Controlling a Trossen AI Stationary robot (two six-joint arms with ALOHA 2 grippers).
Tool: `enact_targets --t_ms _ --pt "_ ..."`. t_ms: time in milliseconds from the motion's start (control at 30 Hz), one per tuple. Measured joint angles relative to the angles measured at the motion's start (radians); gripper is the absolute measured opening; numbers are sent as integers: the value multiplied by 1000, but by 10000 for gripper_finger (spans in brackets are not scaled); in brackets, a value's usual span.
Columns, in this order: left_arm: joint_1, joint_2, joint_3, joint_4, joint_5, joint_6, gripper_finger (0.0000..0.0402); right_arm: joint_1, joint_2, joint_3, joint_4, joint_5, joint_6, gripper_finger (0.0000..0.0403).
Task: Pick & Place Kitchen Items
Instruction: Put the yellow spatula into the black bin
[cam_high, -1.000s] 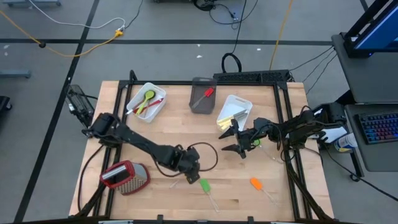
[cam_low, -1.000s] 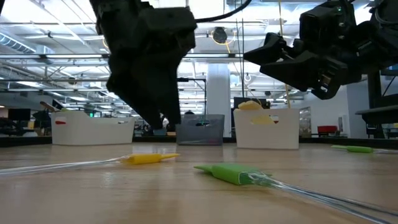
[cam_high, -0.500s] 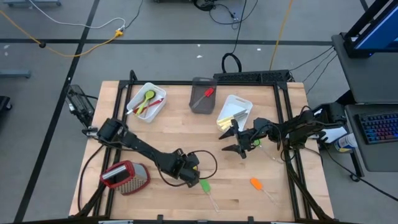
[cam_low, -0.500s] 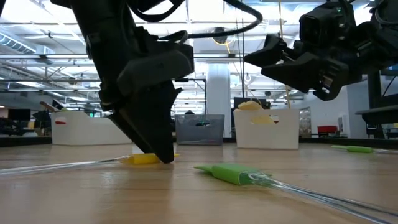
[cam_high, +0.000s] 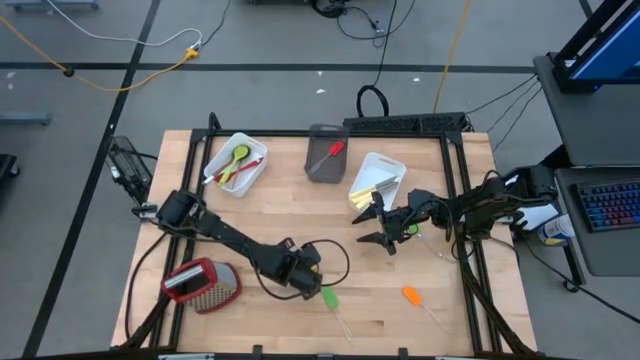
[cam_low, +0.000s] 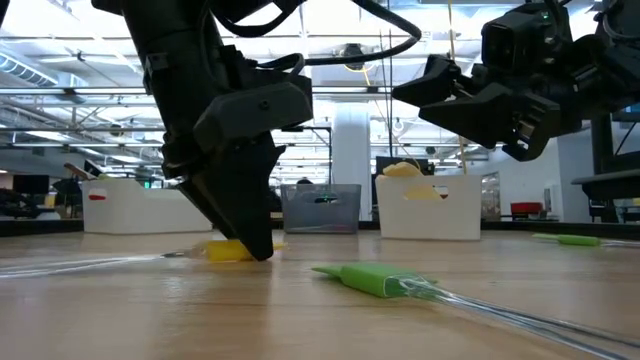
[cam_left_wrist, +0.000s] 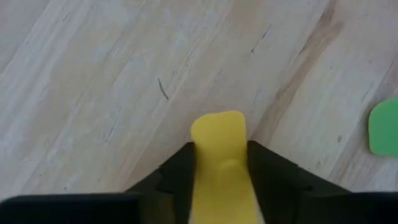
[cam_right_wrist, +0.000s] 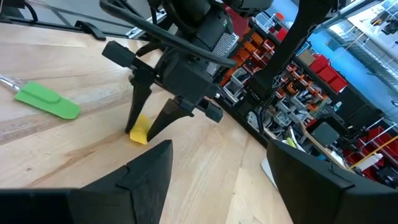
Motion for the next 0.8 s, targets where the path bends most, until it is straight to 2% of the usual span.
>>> enact_targets --t_ms 167,300,467,533,667,800 --pt "12 0 1 -4 1 -36 62 0 0 0 1 0 -2 254" --pt "29 -3 9 -2 10 -59 23 0 0 0 1 0 -3 254" --pt "54 -51 6 2 -12 -47 17 0 0 0 1 -1 -3 254" --pt "70 -75 2 -5 -50 -25 21 0 0 0 1 0 -3 254" --pt "124 -146 4 -9 -155 39 11 0 0 0 1 -1 -3 254" --pt "190 -202 3 -4 -179 145 10 0 0 0 0 0 0 254"
